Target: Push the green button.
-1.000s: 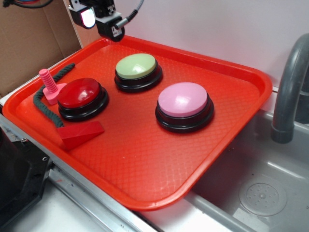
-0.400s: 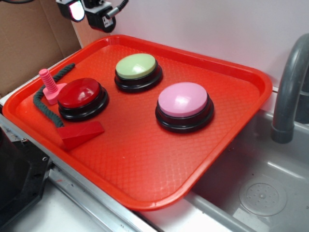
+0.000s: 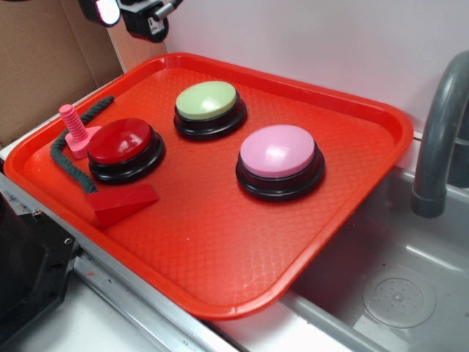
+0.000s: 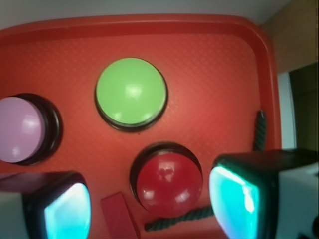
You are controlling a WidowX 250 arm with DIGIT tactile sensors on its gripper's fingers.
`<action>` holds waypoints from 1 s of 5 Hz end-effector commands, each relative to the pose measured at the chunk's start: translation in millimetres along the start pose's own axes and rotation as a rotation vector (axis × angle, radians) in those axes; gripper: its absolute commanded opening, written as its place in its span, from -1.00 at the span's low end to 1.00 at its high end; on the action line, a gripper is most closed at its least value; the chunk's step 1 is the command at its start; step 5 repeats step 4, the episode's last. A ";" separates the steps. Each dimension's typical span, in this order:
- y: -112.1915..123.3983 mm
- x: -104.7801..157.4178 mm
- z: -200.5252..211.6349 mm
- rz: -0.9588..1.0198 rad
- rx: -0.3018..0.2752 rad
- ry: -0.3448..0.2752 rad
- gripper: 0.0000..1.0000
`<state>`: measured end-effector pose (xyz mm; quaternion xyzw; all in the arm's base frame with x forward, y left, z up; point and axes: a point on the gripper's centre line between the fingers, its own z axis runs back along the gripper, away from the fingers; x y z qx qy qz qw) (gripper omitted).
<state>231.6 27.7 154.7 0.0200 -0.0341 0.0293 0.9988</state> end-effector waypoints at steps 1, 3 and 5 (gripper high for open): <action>-2.3 4.2 27.1 0.019 0.009 -0.074 1.00; -3.6 -5.0 38.9 0.037 0.000 -0.077 1.00; -4.2 -15.5 47.8 0.015 0.015 -0.102 1.00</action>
